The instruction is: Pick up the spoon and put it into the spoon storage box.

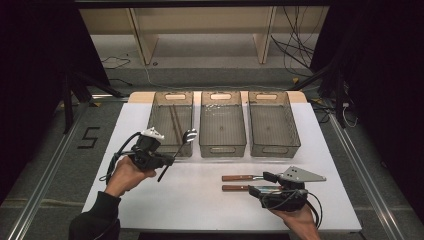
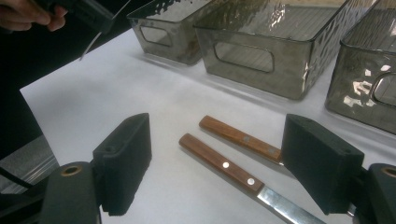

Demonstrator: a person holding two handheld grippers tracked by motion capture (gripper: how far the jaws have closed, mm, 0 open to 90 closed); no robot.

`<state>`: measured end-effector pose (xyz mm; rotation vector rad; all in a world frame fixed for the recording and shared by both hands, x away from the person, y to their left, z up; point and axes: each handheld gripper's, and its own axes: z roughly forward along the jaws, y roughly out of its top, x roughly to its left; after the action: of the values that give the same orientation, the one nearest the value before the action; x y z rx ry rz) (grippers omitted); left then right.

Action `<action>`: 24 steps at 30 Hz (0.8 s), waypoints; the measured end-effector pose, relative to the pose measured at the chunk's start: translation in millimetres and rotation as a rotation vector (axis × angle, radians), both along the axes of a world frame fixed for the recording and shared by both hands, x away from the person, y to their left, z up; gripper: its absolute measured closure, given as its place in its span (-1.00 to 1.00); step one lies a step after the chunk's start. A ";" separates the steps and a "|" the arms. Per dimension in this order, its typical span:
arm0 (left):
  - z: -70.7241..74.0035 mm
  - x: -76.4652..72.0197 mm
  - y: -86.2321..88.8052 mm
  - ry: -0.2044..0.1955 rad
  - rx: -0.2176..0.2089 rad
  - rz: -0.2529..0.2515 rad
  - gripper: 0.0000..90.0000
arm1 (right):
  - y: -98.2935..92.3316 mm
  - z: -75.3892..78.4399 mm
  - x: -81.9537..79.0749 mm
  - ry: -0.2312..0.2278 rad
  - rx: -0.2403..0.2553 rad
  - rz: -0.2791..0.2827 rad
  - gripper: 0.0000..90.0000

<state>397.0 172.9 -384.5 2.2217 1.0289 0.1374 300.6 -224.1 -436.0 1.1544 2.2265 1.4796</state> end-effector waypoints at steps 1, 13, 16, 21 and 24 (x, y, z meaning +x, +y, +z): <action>1.8 2.4 -2.0 -0.007 -0.013 0.002 0.87 | -0.1 0.0 0.0 0.000 0.001 -0.001 -0.44; 23.0 37.5 -32.3 -0.081 -0.099 0.002 0.87 | 1.0 0.3 -0.4 0.001 0.003 0.005 -0.44; 26.9 48.1 -42.5 -0.095 -0.119 0.007 0.87 | 0.8 0.3 -0.4 0.001 0.003 0.006 -0.44; 30.5 65.4 -57.3 -0.102 -0.136 0.008 0.87 | 0.3 0.2 -0.6 -0.001 0.005 0.008 -0.44; 29.2 75.3 -66.3 -0.095 -0.139 0.012 0.87 | 0.0 0.0 -0.5 -0.001 0.006 0.010 -0.44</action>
<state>472.3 106.6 -355.4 2.0643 0.9711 0.1704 300.1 -224.2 -435.9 1.1461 2.2316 1.4913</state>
